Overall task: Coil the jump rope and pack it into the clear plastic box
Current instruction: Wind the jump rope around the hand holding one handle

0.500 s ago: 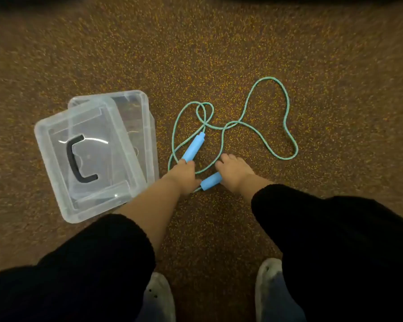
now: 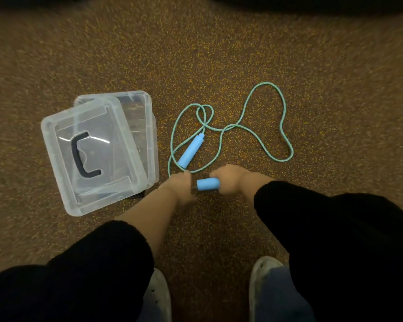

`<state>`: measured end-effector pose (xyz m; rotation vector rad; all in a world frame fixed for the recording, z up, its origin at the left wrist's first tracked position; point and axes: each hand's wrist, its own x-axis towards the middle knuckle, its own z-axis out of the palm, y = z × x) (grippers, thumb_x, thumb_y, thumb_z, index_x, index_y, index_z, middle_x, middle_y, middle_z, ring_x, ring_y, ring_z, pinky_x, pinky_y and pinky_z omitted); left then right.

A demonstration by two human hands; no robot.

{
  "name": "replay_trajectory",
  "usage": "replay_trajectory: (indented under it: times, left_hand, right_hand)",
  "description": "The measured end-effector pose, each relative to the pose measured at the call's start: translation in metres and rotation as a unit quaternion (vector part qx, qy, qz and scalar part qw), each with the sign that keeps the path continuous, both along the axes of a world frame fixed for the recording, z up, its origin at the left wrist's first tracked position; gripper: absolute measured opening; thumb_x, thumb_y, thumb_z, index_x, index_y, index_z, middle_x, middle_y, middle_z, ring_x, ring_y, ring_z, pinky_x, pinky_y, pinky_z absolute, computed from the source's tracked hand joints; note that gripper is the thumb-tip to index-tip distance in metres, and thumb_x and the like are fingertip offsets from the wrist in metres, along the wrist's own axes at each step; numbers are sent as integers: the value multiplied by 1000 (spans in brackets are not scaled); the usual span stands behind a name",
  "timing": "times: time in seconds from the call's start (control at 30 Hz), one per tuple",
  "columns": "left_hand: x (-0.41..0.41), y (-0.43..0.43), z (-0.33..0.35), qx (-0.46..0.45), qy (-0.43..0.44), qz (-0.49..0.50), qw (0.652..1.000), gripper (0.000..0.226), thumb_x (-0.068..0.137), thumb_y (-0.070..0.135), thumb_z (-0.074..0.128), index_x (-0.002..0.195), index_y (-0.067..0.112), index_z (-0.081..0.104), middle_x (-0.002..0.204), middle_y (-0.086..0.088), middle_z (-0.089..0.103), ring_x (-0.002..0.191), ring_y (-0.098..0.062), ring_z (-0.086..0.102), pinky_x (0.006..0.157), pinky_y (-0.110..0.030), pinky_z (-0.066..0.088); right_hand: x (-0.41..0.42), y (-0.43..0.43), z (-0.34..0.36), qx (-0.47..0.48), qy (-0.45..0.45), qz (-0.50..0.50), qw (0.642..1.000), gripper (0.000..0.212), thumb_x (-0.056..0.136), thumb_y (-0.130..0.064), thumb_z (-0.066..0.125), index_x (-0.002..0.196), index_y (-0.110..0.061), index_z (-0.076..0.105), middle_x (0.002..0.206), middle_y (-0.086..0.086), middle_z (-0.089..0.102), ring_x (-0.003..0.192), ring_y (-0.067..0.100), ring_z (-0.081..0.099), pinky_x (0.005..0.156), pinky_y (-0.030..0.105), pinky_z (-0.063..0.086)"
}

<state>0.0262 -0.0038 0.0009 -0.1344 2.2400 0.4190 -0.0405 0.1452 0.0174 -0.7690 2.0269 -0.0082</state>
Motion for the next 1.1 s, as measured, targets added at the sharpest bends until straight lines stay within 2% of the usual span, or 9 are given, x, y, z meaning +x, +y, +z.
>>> replay_trajectory:
  times: [0.23, 0.33, 0.43, 0.5, 0.57, 0.73, 0.87, 1.0, 1.1]
  left_hand:
    - [-9, 0, 51, -25, 76, -10, 997, 42, 88, 31, 54, 124, 10, 55, 123, -22, 49, 114, -38, 49, 98, -41, 40]
    - [-10, -1, 79, -30, 72, -7, 997, 36, 92, 24, 46, 120, 3, 56, 121, -22, 52, 116, -36, 48, 98, -39, 39]
    - [-10, -1, 109, -38, 92, 1, 995, 32, 93, 19, 43, 118, 2, 57, 121, -24, 53, 113, -37, 50, 96, -39, 39]
    - [-9, 0, 131, -34, 122, 1, 992, 31, 92, 16, 47, 118, 3, 57, 122, -25, 53, 113, -38, 51, 94, -38, 39]
    - [-9, 2, 153, -21, 137, -2, 990, 32, 90, 13, 49, 119, 4, 59, 123, -24, 56, 115, -37, 52, 94, -36, 38]
    - [-10, 0, 197, 27, 161, 27, 986, 25, 85, 6, 52, 108, 1, 62, 116, -21, 65, 111, -34, 58, 89, -36, 41]
    - [-9, -4, 237, 75, 190, 81, 976, 20, 90, 8, 46, 100, 1, 62, 109, -16, 68, 106, -30, 60, 85, -32, 42]
    - [-1, -12, 263, 265, 173, 198, 928, 26, 95, -7, 35, 81, 6, 53, 59, 24, 59, 59, 13, 52, 63, -5, 40]
    - [5, -10, 273, 286, 234, 200, 908, 31, 97, 8, 36, 69, 16, 45, 63, 6, 40, 61, -6, 42, 67, -22, 45]
  right_hand:
    - [-5, -9, 62, -27, -82, -141, 986, 42, 78, -52, 63, 83, -10, 63, 73, 5, 56, 68, 21, 49, 59, 31, 32]
    - [3, -10, 95, -86, -80, -184, 976, 50, 80, -62, 54, 75, -13, 60, 60, 6, 57, 53, 18, 52, 51, 24, 39]
    - [14, -12, 119, -140, -125, -228, 955, 34, 86, -44, 57, 96, -12, 58, 60, 11, 65, 47, 18, 61, 47, 18, 46]
    - [19, -14, 132, -191, -153, -255, 936, 7, 85, -18, 59, 87, -13, 54, 59, 11, 63, 46, 17, 61, 50, 23, 49]
    - [24, -16, 149, -224, -165, -278, 920, 14, 79, 0, 56, 72, -11, 52, 52, 6, 58, 41, 10, 57, 49, 21, 46]
    - [34, -23, 199, -261, -310, -368, 837, 6, 54, -8, 47, 57, -4, 47, 38, 4, 48, 35, 13, 48, 38, 14, 35]
    - [30, -25, 236, -329, -381, -373, 779, 29, 54, -3, 39, 77, -2, 58, 48, 4, 58, 48, 16, 63, 40, 16, 43]
    - [23, -22, 276, -406, -428, -363, 721, 47, 57, 5, 36, 90, -5, 68, 78, 9, 74, 73, 20, 72, 59, 22, 57]
    - [15, -16, 305, -477, -482, -361, 640, 59, 58, 9, 33, 100, -5, 72, 104, 14, 71, 100, 25, 68, 84, 30, 56]
